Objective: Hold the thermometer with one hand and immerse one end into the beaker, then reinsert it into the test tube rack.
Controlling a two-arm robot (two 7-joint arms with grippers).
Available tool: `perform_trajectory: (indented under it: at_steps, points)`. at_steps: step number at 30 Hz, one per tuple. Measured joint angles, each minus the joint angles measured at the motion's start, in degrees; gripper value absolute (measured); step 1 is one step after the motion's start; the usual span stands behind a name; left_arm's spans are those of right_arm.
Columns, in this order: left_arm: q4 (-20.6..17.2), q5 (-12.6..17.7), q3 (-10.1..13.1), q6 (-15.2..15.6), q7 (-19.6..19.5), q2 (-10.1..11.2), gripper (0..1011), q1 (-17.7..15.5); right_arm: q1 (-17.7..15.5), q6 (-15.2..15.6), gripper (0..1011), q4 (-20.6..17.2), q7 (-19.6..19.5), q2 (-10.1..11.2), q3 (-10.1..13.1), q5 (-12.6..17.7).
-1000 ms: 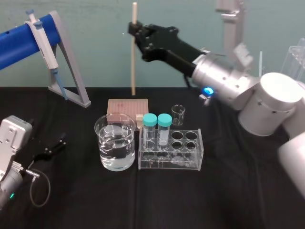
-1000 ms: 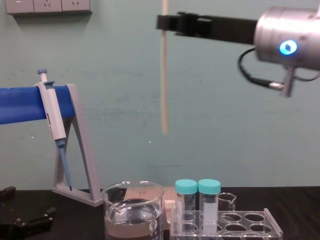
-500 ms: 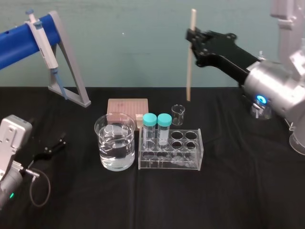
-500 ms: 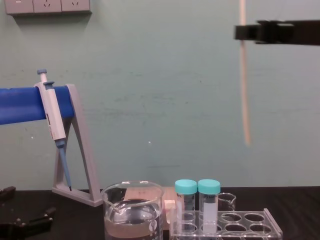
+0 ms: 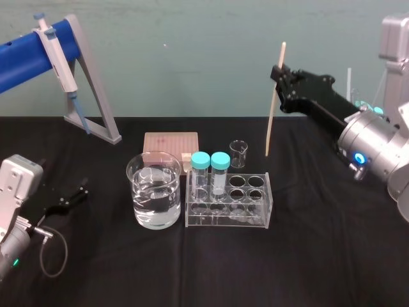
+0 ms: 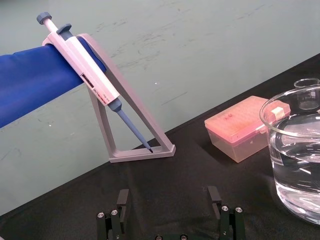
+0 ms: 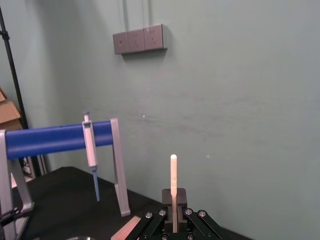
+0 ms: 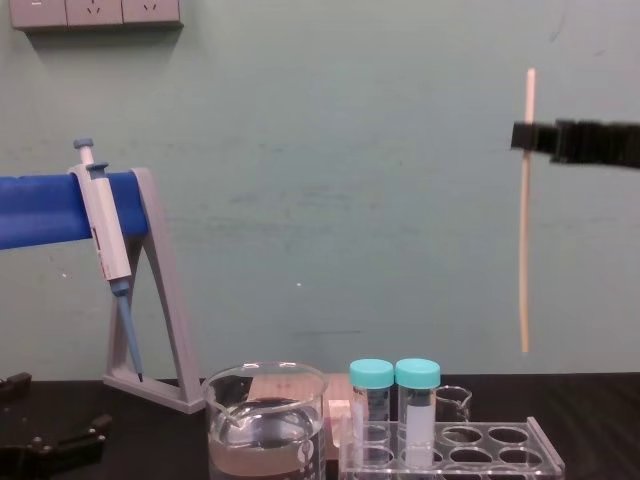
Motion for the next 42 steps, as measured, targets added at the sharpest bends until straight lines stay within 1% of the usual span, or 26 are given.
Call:
perform_trajectory:
  at_steps: [6,19,28,42]
  points:
    - [0.00,0.00,0.00,0.00,0.00,0.00,1004,0.00,-0.03,-1.15,52,2.58,1.45,-0.59,-0.62,-0.16]
    - [0.00,0.00,0.00,0.00,0.00,0.00,1004,0.00,0.73,-3.67,52,7.76,3.92,-1.06,-2.08,-2.67]
    - [0.00,0.00,0.00,0.00,0.00,0.00,1004,0.00,1.69,-5.47,52,11.01,5.30,-2.34,-2.49,-3.41]
    - [0.00,0.00,0.00,0.00,0.00,0.00,1004,0.00,2.53,-6.85,52,14.70,7.03,-3.59,-2.76,-3.67]
